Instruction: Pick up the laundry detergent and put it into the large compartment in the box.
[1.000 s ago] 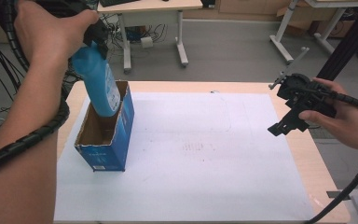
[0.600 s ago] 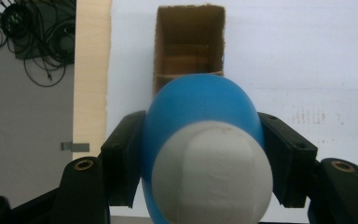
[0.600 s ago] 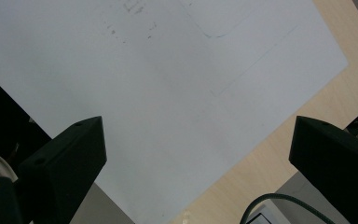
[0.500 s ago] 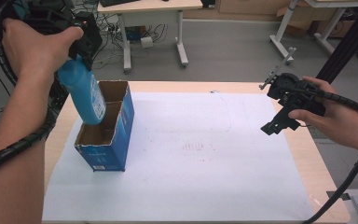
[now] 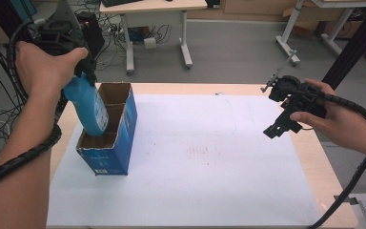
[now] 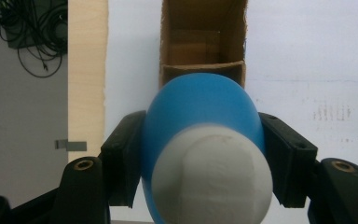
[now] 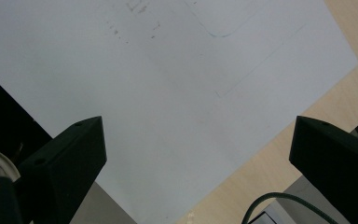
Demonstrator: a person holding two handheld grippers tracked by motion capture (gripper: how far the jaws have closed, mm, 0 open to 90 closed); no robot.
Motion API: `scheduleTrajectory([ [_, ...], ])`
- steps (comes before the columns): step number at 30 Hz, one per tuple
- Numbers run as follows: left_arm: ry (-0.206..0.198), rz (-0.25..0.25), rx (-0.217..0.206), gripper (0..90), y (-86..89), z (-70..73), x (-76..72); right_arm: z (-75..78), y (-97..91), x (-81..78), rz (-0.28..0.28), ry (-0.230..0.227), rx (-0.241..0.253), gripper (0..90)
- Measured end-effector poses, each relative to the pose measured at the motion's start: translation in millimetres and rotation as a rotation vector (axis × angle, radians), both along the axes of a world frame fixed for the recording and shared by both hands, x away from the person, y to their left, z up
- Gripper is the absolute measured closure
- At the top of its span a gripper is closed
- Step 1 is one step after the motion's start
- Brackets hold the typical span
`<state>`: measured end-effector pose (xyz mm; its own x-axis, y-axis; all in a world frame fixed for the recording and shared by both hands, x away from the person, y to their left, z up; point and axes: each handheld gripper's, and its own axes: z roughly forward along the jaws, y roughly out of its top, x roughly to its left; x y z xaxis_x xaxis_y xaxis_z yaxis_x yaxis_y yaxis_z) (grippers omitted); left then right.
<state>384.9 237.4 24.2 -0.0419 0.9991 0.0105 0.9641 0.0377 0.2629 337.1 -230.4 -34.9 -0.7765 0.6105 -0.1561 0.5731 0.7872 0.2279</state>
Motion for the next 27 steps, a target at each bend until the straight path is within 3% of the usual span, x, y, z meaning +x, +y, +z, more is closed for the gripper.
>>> scheduleTrajectory([
  [15,0.042,-0.021,-0.008,38.1,-0.9,-40.5,10.9,-7.5,-1.9,7.2,0.003,0.026,0.011,3.7],
  [27,0.06,-0.035,-0.001,38.1,-2.2,-59.4,16.1,-11.5,-2.7,10.5,-0.004,0.034,0.014,3.6],
])
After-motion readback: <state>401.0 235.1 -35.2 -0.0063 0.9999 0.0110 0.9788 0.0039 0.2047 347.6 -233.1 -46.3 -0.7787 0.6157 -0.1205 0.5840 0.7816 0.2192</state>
